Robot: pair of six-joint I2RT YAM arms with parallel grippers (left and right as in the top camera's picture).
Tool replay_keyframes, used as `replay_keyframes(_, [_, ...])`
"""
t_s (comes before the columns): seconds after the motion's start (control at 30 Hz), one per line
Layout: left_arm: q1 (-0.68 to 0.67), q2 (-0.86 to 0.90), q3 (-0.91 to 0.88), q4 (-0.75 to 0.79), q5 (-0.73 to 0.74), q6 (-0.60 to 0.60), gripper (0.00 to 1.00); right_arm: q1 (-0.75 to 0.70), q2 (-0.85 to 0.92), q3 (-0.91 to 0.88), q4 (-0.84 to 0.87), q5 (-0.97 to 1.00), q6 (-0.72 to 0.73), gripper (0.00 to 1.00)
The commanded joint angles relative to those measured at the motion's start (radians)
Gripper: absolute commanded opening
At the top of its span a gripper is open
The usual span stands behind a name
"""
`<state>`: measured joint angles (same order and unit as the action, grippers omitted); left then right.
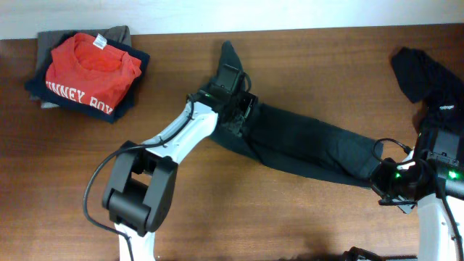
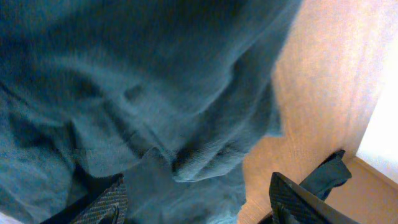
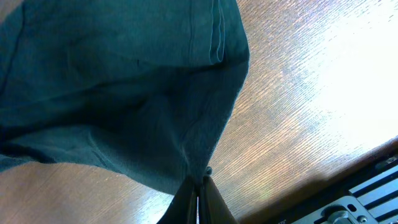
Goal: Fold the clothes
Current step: 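Grasp the garment's left end with the left gripper, right gripper holding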
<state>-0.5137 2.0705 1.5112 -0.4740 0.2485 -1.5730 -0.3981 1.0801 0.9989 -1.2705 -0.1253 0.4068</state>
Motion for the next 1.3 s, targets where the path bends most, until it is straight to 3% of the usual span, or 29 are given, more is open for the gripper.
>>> replay_keyframes(0.0, [-0.008, 0.064, 0.011, -0.008, 0.018, -0.08, 0.73, 0.004, 0.0, 0.021, -0.002, -0.006, -0.01, 0.04])
replay_keyframes(0.33, [0.007, 0.107, 0.011, -0.005, -0.019, -0.078, 0.73, 0.004, 0.0, 0.021, -0.005, 0.006, -0.036, 0.03])
replay_keyframes(0.77, [0.043, 0.106, 0.101, -0.005, 0.006, 0.111, 0.72, 0.004, 0.0, 0.021, 0.003, 0.005, -0.036, 0.04])
replay_keyframes(1.27, [0.045, 0.107, 0.134, -0.059, -0.024, 0.113, 0.72, 0.004, 0.0, 0.021, 0.003, 0.005, -0.036, 0.04])
